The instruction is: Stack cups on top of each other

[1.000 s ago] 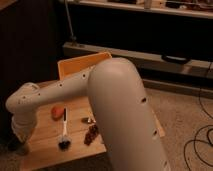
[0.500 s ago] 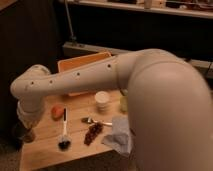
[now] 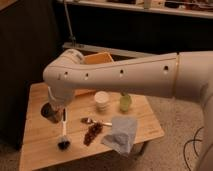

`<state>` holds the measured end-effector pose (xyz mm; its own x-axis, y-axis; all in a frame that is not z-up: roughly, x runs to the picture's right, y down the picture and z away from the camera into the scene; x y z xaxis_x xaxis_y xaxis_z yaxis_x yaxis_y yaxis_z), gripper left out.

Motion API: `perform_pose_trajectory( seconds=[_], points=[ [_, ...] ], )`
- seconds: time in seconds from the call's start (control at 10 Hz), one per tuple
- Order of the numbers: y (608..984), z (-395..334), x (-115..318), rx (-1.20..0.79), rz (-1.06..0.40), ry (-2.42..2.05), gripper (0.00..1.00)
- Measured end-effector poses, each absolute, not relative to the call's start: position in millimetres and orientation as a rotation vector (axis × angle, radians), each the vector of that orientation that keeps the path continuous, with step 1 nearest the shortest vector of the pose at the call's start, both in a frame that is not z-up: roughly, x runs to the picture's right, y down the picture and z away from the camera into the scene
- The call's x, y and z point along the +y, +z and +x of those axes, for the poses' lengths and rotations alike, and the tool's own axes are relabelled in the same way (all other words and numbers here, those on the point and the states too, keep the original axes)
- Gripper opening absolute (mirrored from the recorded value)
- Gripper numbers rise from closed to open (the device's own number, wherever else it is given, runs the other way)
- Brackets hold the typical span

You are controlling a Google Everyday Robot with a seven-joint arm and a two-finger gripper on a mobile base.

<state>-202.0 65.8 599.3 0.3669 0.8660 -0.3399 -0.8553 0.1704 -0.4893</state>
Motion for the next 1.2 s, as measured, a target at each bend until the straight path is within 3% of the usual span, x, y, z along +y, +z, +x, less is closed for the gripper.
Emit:
perform_pose_trajectory(
  seconds=[0.6, 1.2],
  points=[
    [599, -201, 62, -0.015, -0.655, 1.228, 0.00],
    [612, -113, -39, -0.059, -0.507, 1.351, 0.00]
  ],
)
